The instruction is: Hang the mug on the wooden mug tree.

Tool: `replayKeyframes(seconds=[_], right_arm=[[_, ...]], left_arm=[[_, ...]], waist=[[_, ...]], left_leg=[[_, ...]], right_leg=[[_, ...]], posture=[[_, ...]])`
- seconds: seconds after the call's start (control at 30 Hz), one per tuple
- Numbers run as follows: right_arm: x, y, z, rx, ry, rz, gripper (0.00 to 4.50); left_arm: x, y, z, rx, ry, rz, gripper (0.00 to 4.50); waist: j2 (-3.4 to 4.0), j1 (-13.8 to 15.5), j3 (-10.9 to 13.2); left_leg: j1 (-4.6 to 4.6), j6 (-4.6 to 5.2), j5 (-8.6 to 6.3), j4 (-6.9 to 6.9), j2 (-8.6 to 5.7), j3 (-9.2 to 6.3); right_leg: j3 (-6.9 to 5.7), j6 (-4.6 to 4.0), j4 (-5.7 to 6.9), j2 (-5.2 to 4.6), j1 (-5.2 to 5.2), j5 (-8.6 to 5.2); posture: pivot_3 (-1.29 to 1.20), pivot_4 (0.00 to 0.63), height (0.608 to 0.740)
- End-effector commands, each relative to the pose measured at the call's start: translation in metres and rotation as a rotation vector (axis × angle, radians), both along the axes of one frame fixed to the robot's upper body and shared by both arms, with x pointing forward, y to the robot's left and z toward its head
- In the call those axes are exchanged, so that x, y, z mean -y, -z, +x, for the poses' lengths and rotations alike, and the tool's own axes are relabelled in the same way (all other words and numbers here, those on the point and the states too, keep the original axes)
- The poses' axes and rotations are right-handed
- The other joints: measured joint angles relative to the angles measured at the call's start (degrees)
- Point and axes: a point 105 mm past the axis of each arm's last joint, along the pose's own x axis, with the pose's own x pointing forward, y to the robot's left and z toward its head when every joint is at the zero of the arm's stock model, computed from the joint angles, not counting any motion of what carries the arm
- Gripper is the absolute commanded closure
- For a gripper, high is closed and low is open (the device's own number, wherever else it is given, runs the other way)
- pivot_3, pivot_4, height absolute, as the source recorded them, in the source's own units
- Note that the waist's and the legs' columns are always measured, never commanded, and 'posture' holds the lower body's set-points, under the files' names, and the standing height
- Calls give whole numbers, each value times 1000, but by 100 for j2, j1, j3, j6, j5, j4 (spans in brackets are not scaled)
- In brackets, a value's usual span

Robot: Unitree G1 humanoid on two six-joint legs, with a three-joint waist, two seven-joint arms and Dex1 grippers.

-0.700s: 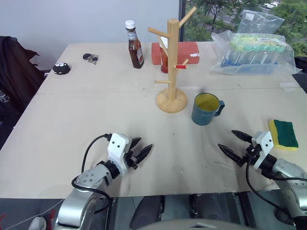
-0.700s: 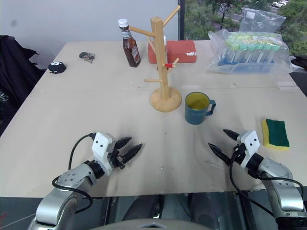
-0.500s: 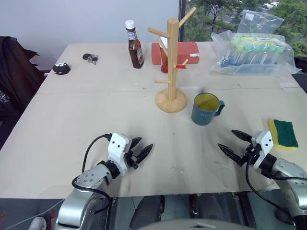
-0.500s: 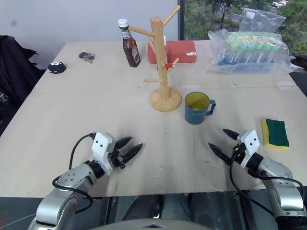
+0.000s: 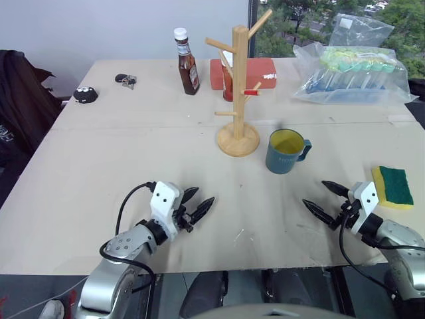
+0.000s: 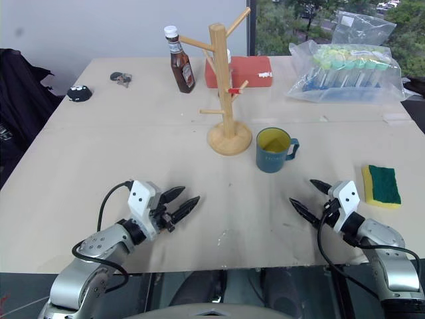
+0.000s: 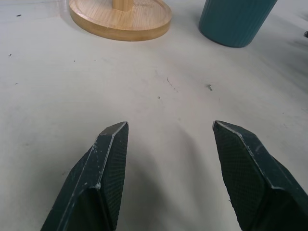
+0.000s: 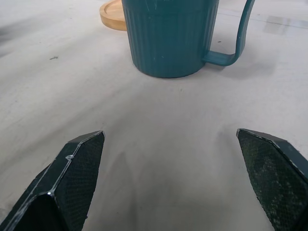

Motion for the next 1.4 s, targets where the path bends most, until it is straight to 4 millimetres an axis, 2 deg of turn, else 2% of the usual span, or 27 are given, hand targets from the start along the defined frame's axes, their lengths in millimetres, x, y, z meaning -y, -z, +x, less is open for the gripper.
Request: replayKeyframes(seconds=[0.03, 0.13, 0.23, 0.37, 0.57, 1.0, 1.27, 1.4], right_arm=[[7, -11, 4, 57, 42, 5, 64], [10, -16, 15, 82, 108, 19, 64], [10, -27, 30, 123, 171, 60, 64], [8, -33, 58, 163, 243, 73, 64], [5, -36, 86, 201, 299, 94, 64], [-11, -43, 99, 154, 130, 49, 64], [-16, -40, 110, 90, 67, 4, 64], [-20, -40, 112, 76, 35, -5, 64]], left_arm=[[6, -14, -2, 59, 32, -9, 1620], [10, -19, -1, 84, 64, 2, 1620], [21, -32, 2, 112, 139, -22, 1620], [42, -52, 8, 151, 270, -32, 1620], [57, -62, -1, 136, 419, -3, 1620], [56, -70, 1, 142, 436, 39, 1620], [58, -70, -1, 139, 435, 46, 1620], [60, -80, 1, 198, 425, 30, 1620]], waist=[[0, 0, 0], [0, -3, 0], [0, -5, 0], [-1, -14, 0], [2, -66, 1], [4, -72, 2], [4, -66, 2], [4, -66, 2]], left_leg=[[0, 0, 0, 0, 0, 0], [0, 0, 0, 0, 0, 0], [1, -1, 1, 3, 0, 1], [0, -2, 2, 5, -2, 0], [-2, -29, 16, -5, -2, 0], [-15, -27, 16, -6, -3, 5], [-16, -28, 16, -5, -3, 3], [-17, -28, 16, -6, -3, 3]], right_leg=[[0, 0, 0, 0, 0, 0], [0, 0, 0, -1, 0, 0], [1, -1, 1, 8, 0, 0], [0, -1, 1, 19, 1, 2], [3, -2, 2, 22, -9, 3], [8, -1, 0, 21, -21, 3], [7, -2, 1, 22, -21, 4], [8, -2, -1, 21, -22, 4]], posture=[[0, 150, 740], [0, 150, 740], [0, 150, 740], [0, 150, 740], [0, 150, 740], [0, 150, 740], [0, 150, 740], [0, 150, 740]])
